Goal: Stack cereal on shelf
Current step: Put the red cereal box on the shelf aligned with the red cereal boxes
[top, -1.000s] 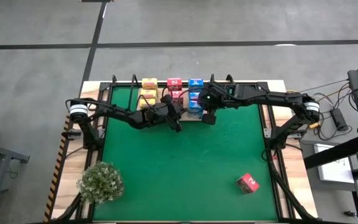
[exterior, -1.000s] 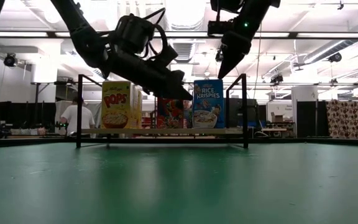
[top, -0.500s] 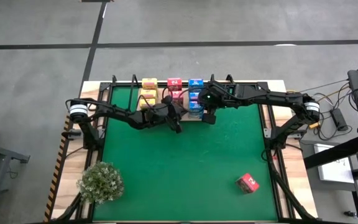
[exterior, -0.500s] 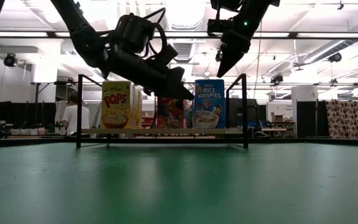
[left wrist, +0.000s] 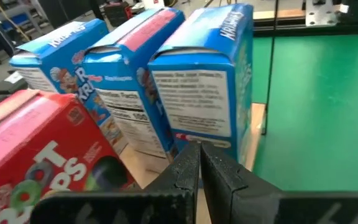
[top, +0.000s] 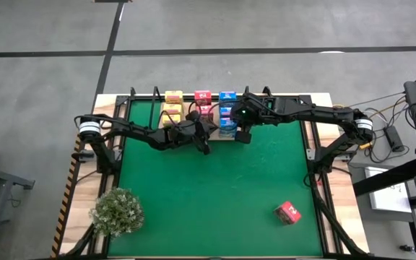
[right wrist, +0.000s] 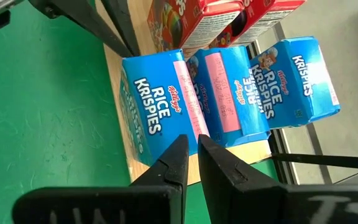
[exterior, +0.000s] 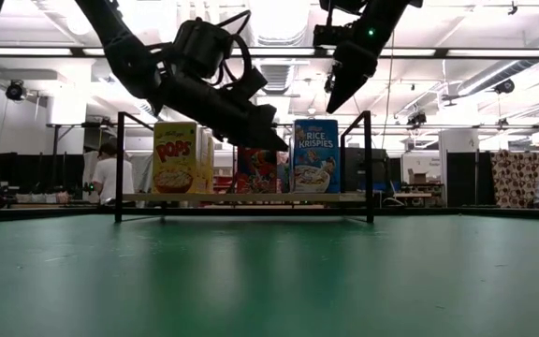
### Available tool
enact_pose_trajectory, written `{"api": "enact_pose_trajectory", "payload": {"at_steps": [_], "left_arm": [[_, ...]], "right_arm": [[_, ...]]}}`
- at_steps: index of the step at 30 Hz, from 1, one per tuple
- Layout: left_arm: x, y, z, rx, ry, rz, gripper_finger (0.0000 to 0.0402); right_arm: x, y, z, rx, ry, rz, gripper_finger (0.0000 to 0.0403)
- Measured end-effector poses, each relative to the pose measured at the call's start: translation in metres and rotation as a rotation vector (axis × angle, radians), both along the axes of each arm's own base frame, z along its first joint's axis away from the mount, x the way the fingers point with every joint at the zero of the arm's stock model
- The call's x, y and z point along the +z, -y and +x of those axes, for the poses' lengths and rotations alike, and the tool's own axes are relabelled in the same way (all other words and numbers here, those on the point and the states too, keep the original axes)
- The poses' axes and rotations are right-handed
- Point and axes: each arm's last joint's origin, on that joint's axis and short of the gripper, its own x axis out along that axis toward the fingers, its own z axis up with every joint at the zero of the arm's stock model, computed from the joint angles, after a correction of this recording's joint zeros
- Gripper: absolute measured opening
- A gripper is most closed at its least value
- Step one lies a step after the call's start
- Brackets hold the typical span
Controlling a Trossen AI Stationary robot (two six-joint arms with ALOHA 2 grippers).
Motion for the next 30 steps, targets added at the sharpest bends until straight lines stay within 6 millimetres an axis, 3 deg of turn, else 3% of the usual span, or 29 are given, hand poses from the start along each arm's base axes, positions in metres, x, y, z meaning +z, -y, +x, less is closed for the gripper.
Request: {"api": "enact_pose_trajectory", "payload": {"at_steps": [7, 15, 22, 26, 30], "left_arm": [[0.0, 0.0, 0.0, 0.005, -0.002, 0.003, 0.0], [0.019, 0.023, -0.002, -0.061, 0.028, 0.016, 0.0], [0.067, 0.057, -0.026, -0.164, 0.049, 0.042, 0.0], [0.1, 0.077, -0.049, -0.237, 0.099, 0.04, 0.0], [0.126, 0.094, -0.072, -0.317, 0.167, 0.021, 0.0]], "right_arm": [[0.0, 0.0, 0.0, 0.002, 0.0, -0.002, 0.0027], [0.014, -0.016, 0.0, 0.058, 0.053, 0.16, 0.0027], [0.027, -0.05, -0.003, 0.021, 0.051, 0.485, 0.0027], [0.025, -0.078, -0.007, -0.068, -0.016, 0.711, 0.0027], [0.021, -0.112, -0.016, -0.18, -0.151, 0.832, 0.0027]]}}
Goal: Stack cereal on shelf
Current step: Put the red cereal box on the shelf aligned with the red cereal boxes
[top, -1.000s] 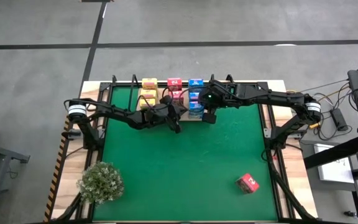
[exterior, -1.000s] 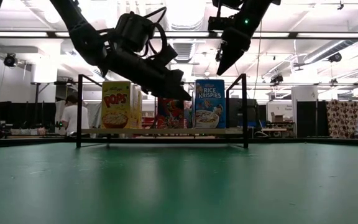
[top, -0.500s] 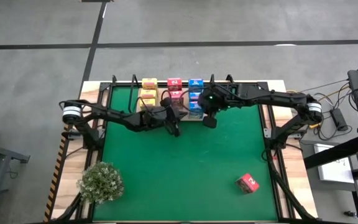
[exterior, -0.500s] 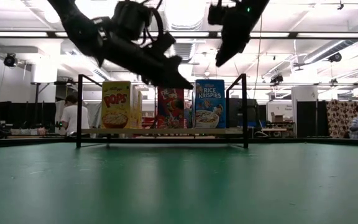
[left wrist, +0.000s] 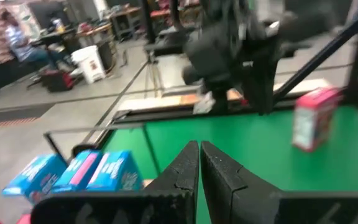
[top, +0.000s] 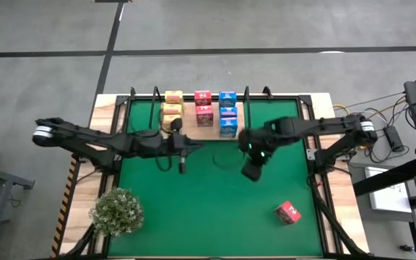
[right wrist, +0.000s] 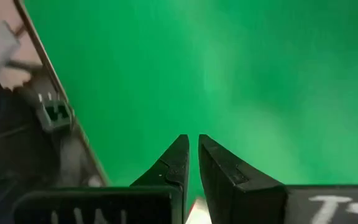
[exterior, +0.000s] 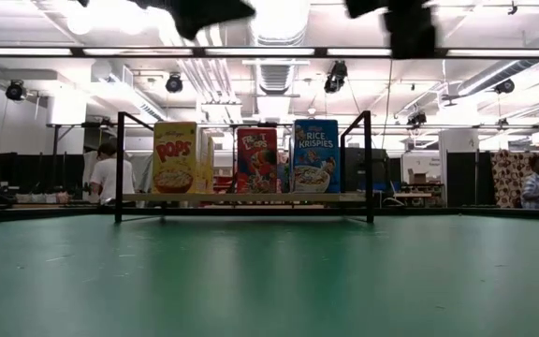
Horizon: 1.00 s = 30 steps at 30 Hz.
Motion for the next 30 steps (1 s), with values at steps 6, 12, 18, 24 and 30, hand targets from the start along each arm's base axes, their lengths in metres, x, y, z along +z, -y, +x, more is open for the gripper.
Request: {"api": "enact_pose_trajectory", "payload": {"at_steps": [6, 12, 18, 24, 30], "left_arm": [[0.018, 0.017, -0.019, -0.071, 0.055, -0.021, 0.0], [0.017, 0.02, -0.02, -0.087, 0.051, -0.02, 0.0], [0.01, 0.022, -0.013, -0.086, 0.022, -0.015, 0.0], [0.01, 0.022, -0.011, -0.088, 0.033, 0.0, 0.0], [0.01, 0.022, -0.011, -0.089, 0.037, 0.003, 0.0]], "right_arm": [[-0.007, -0.052, -0.026, -0.112, -0.294, 0.053, 0.0027], [-0.016, -0.104, -0.047, -0.16, -0.381, 0.045, 0.0027], [-0.028, -0.134, -0.067, -0.299, -0.446, 0.008, 0.0046], [-0.038, -0.152, -0.085, -0.378, -0.516, -0.009, 0.0131], [-0.042, -0.161, -0.094, -0.388, -0.526, -0.028, 0.0235]]}}
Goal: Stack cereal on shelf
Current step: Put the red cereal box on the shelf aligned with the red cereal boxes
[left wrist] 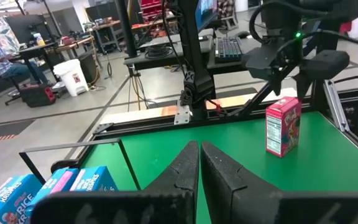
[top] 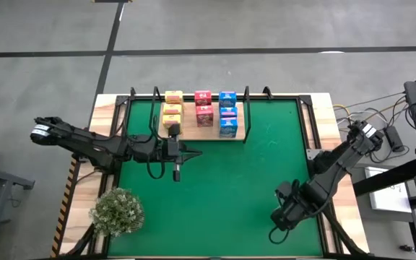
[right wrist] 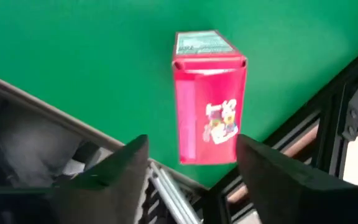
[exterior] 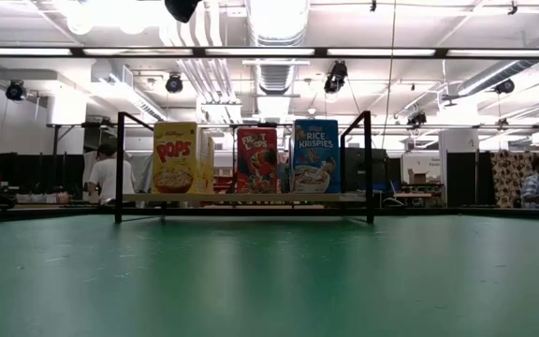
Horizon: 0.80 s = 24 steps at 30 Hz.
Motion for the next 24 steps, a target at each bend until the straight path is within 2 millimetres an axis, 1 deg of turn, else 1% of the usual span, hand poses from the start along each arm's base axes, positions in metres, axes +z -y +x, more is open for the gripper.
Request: {"api": "enact_pose_trajectory", "payload": {"at_steps": [2, 5, 7, 10, 13, 17, 24], "left_arm": [[-0.001, 0.0, 0.0, 0.0, -0.002, 0.0, 0.0], [-0.002, 0.0, 0.002, 0.0, -0.009, 0.001, 0.0], [-0.003, 0.001, 0.002, 0.0, -0.012, -0.001, 0.0], [-0.005, 0.001, 0.003, 0.001, -0.019, -0.007, 0.0], [-0.006, 0.001, 0.005, 0.002, -0.024, -0.012, 0.0], [-0.009, 0.001, 0.007, 0.003, -0.035, -0.015, 0.0], [-0.012, 0.002, 0.009, 0.004, -0.042, -0.02, 0.0]], "right_arm": [[-0.005, 0.0, -0.002, 0.006, -0.006, -0.022, 0.0264], [-0.013, 0.001, -0.005, 0.014, -0.023, -0.046, 0.0297], [-0.019, 0.002, -0.006, 0.024, -0.02, -0.064, 0.031], [-0.028, 0.003, -0.007, 0.051, -0.025, -0.076, 0.0316], [-0.036, 0.003, -0.007, 0.06, -0.019, -0.075, 0.0302], [-0.042, 0.003, -0.006, 0.06, -0.009, -0.066, 0.0265], [-0.041, 0.002, -0.005, 0.063, 0.004, -0.057, 0.0204]]}}
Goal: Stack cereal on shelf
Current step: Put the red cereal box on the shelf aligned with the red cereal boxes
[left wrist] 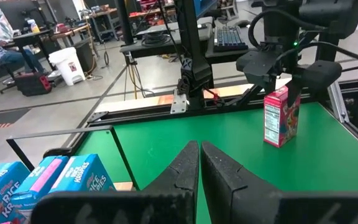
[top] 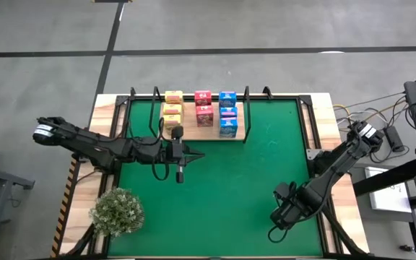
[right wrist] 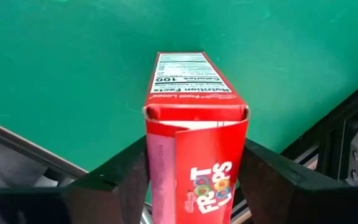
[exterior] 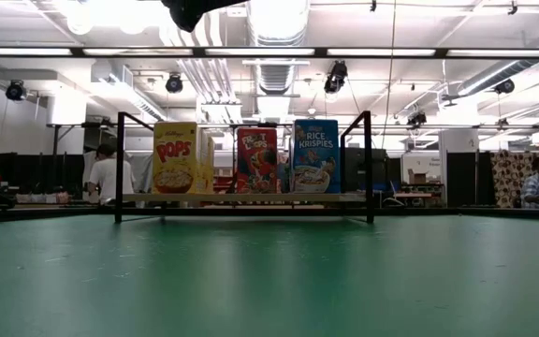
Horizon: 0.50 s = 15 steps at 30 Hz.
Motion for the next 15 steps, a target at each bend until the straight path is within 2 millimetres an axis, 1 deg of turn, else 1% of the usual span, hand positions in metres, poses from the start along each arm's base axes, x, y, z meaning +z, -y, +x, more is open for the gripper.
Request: {"api": "enact_pose_trajectory", "payload": {"at_steps": [4, 10, 15], "left_arm": [[0.0, 0.0, 0.0, 0.0, 0.0, -0.003, 0.0], [0.0, 0.0, 0.0, 0.001, 0.001, -0.006, 0.0], [0.0, 0.0, 0.0, 0.001, 0.001, -0.007, 0.0]], "right_arm": [[0.001, 0.0, 0.0, 0.003, 0.009, -0.004, 0.0184], [0.003, 0.0, 0.002, 0.018, 0.035, -0.015, 0.017], [0.015, -0.001, 0.012, 0.053, 0.191, -0.062, 0.0167]]}}
